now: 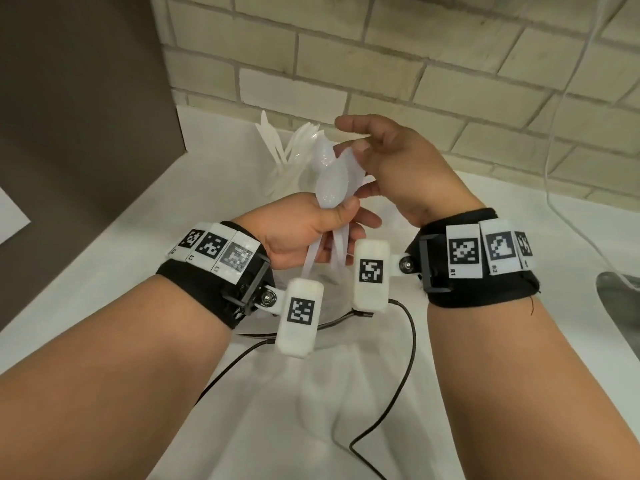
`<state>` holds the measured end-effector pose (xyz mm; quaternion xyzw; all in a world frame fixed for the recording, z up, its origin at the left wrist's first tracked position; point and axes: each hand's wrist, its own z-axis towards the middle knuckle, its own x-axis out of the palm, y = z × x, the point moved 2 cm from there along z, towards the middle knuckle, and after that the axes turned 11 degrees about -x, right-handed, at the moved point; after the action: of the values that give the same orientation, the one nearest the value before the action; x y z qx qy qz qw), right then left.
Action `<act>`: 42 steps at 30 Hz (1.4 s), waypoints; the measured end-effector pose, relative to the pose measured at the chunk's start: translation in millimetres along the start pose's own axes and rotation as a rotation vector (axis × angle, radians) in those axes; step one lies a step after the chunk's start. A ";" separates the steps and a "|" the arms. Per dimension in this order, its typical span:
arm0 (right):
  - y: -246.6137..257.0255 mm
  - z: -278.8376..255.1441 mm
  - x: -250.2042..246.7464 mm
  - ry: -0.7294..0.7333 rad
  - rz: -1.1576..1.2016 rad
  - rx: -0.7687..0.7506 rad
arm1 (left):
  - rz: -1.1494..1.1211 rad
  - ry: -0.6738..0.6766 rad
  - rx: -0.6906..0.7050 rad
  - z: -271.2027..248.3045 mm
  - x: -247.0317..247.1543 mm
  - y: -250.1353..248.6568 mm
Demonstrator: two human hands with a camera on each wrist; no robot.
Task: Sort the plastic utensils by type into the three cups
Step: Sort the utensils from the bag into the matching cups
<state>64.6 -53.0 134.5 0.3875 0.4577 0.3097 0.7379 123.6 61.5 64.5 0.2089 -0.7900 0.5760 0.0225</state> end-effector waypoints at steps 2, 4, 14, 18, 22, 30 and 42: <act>-1.1 -5.8 4.8 0.082 0.116 -0.014 | -0.015 0.038 -0.018 -1.1 0.5 0.4; -2.3 -11.2 10.6 0.155 0.101 -0.038 | -0.012 0.037 -0.014 -1.1 0.3 0.5; -11.1 -8.9 20.7 -0.086 0.024 -0.022 | 0.127 -0.182 0.052 3.3 -3.0 1.5; -13.1 -11.0 14.7 -0.117 -0.045 -0.027 | 0.238 -0.173 0.063 1.4 -4.7 1.0; -15.1 -13.4 12.4 0.071 -0.274 -0.098 | 0.337 -0.236 0.069 1.0 -7.0 -0.8; -22.3 -11.8 13.2 -0.090 -0.324 -0.115 | 0.663 -0.349 0.037 -7.3 -14.9 -6.3; -21.8 -2.2 -105.8 -0.704 -0.766 -0.247 | 1.388 -0.375 -0.361 -44.0 -60.3 19.1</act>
<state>23.6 -149.3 161.3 0.1832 0.2514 -0.0792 0.9471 162.7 125.0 45.4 -0.2508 -0.8134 0.2735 -0.4479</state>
